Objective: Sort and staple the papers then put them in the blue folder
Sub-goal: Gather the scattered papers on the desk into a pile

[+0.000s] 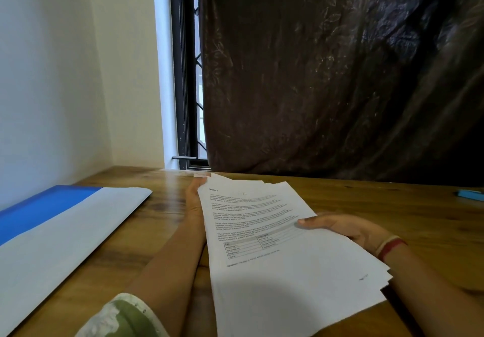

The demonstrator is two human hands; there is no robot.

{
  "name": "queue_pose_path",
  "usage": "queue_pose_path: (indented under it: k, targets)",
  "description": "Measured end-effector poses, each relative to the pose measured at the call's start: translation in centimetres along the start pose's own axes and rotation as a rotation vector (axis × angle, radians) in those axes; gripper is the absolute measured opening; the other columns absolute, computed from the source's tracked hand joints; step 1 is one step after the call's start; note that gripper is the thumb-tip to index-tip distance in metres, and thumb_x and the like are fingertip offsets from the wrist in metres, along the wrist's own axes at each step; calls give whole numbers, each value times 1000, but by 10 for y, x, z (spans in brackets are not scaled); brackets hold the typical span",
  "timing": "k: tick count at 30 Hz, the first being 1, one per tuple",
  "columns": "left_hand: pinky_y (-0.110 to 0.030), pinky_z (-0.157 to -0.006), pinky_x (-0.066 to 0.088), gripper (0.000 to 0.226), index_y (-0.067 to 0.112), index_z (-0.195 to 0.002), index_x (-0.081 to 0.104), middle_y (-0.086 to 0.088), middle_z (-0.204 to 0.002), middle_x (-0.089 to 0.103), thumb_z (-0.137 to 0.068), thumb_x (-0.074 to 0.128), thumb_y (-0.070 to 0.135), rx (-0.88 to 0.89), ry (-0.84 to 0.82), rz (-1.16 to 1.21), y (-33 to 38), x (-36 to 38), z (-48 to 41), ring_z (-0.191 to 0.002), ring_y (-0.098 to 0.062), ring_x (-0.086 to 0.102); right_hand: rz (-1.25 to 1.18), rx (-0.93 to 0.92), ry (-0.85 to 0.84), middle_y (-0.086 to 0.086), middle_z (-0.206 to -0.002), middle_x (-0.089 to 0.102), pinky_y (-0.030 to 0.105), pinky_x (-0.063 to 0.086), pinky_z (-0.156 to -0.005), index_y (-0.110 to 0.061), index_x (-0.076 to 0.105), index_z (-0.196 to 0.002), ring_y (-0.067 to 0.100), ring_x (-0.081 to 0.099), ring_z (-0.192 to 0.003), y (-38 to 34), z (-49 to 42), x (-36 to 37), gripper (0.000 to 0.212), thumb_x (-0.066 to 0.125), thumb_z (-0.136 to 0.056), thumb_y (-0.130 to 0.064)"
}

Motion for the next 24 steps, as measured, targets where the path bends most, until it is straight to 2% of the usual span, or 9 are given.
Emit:
queue_pose_path:
  k: [2, 4, 8, 13, 15, 18, 19, 22, 24]
  targets:
    - [-29, -62, 39, 16, 10, -74, 49, -9, -72, 51, -72, 57, 24, -22, -34, 43, -2, 3, 0, -62, -22, 50, 25, -2, 10, 16, -133, 59, 49, 43, -106, -13, 56, -135, 37, 59, -119, 0, -4, -5, 63, 82, -79, -21]
    - [-30, -63, 39, 16, 11, -71, 51, -7, -69, 52, -78, 54, 25, -54, -26, 86, -6, 1, -5, -61, -20, 49, 26, -4, -16, 15, -134, 59, 48, 46, -102, -14, 55, -135, 37, 59, -119, 1, -7, -9, 62, 81, -79, -21]
    - [-28, -61, 39, 19, 14, -70, 49, -3, -69, 48, -83, 55, 27, -65, -8, 29, -7, 3, -4, -62, -16, 46, 84, -35, 28, 15, -132, 60, 52, 43, -105, -17, 54, -135, 40, 59, -119, 1, -15, -19, 73, 88, -70, -19]
    - [-31, -65, 43, 30, 14, -73, 69, -5, -66, 53, -85, 63, 40, -132, -77, -71, -1, 3, 1, -63, -19, 51, 165, -112, 37, 10, -133, 61, 57, 41, -106, -25, 49, -138, 39, 59, -119, -1, -22, -21, 92, 94, -58, -18]
    - [-31, -63, 47, 23, 11, -75, 66, -8, -70, 56, -79, 70, 34, -169, -114, -136, 0, 2, 3, -64, -20, 55, 148, -127, 46, 8, -134, 61, 56, 44, -103, -33, 46, -139, 38, 60, -118, -3, -23, -23, 101, 96, -53, -17]
    - [-29, -53, 51, 20, 7, -79, 57, -10, -65, 61, -86, 61, 26, -227, -53, -181, -2, 2, 6, -56, -22, 61, 160, -144, 40, 7, -134, 60, 53, 47, -99, -38, 42, -140, 38, 60, -117, -4, -23, -22, 107, 96, -50, -17]
    - [-29, -51, 51, 20, 8, -79, 55, -9, -63, 60, -89, 56, 25, -224, -31, -176, -3, 3, 7, -55, -21, 61, 158, -141, 37, 7, -134, 61, 53, 47, -99, -38, 42, -140, 38, 61, -117, -5, -22, -20, 106, 96, -51, -18]
    - [-34, -59, 51, 17, 12, -83, 56, -8, -68, 64, -92, 50, 26, -157, 44, -157, -1, -1, 5, -66, -22, 60, 118, -148, 39, 9, -131, 63, 53, 49, -98, -34, 44, -139, 38, 61, -116, -4, -18, -18, 96, 92, -59, -15]
    - [-28, -52, 52, 20, 12, -78, 54, -5, -57, 62, -90, 49, 28, -224, -23, -62, -2, 2, 9, -56, -19, 61, 75, -172, 28, 10, -128, 64, 49, 55, -90, -29, 49, -135, 37, 63, -114, -6, -12, -12, 80, 86, -67, -10]
Point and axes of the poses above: each hand's wrist, its own z-axis away from the middle knuckle, its own x-axis out of the palm, y = z × x, the point moved 4 cm from there along -z, towards the middle knuckle
